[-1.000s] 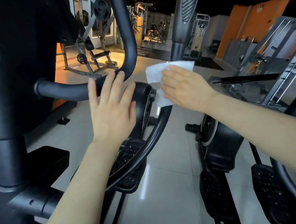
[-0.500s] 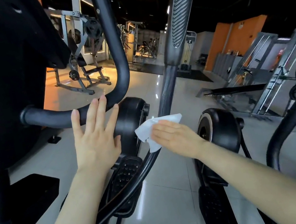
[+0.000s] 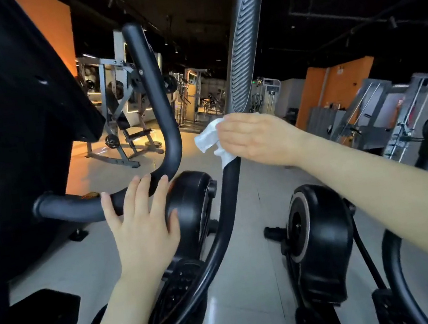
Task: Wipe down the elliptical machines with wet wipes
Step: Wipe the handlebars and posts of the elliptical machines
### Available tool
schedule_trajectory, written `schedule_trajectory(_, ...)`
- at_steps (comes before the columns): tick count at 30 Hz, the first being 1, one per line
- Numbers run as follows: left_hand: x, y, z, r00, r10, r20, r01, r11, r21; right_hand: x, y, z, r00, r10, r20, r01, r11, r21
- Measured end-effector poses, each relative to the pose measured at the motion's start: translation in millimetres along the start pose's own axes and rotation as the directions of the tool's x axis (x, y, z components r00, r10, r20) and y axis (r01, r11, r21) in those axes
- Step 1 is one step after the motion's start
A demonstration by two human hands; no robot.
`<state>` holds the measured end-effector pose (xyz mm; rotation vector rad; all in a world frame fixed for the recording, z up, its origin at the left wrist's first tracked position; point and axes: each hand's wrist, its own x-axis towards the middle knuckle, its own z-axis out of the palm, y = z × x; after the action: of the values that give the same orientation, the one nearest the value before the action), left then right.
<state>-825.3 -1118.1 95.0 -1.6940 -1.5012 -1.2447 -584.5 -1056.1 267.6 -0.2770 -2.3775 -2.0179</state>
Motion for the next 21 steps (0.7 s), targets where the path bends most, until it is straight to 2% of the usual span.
schedule_trajectory(2,9,12,-1,0.999,0.019,-0.03,-0.021,0.998,-0.066,7,-7,-10,0.996,0.08,-0.045,-0.077,0.995,0.064)
schedule_trajectory(4,24,26,-4,0.998,0.018,-0.057,-0.03,0.976,-0.214,13,-13,-23,0.975,0.196,-0.107,-0.176,0.97,0.167)
schedule_trajectory(7,54,50,-16,0.999,-0.024,-0.044,-0.004,0.841,-0.542,18,-7,-50,0.904,0.386,-0.183,-0.335,0.907,0.255)
schedule_trajectory(9,73,65,-23,0.998,-0.052,-0.033,0.017,0.74,-0.672,17,12,-66,0.813,0.543,-0.21,-0.498,0.836,0.231)
schedule_trajectory(11,89,79,-28,0.997,-0.067,-0.033,0.019,0.659,-0.751,18,36,-78,0.655,0.713,-0.251,-0.689,0.7,0.191)
schedule_trajectory(12,97,85,-33,0.998,-0.065,-0.02,0.023,0.597,-0.802,18,44,-82,0.586,0.774,-0.24,-0.741,0.631,0.228)
schedule_trajectory(14,113,96,-44,0.996,-0.075,0.045,0.07,0.374,-0.925,20,51,-91,0.517,0.852,-0.084,-0.726,0.488,0.485)
schedule_trajectory(16,127,102,-53,0.982,-0.093,0.164,0.168,0.034,-0.985,20,51,-99,0.477,0.866,0.148,-0.626,0.217,0.749)
schedule_trajectory(17,133,103,-56,0.97,-0.087,0.225,0.216,-0.104,-0.971,20,50,-103,0.469,0.851,0.235,-0.581,0.097,0.808)
schedule_trajectory(18,138,103,-57,0.96,-0.079,0.268,0.25,-0.184,-0.95,18,49,-104,0.464,0.836,0.294,-0.55,0.012,0.835)
schedule_trajectory(19,141,103,-58,0.952,-0.075,0.296,0.273,-0.222,-0.936,17,48,-104,0.453,0.825,0.339,-0.529,-0.058,0.847)
schedule_trajectory(21,144,102,-58,0.936,-0.115,0.332,0.298,-0.243,-0.923,12,49,-106,0.436,0.798,0.416,-0.493,-0.175,0.852)
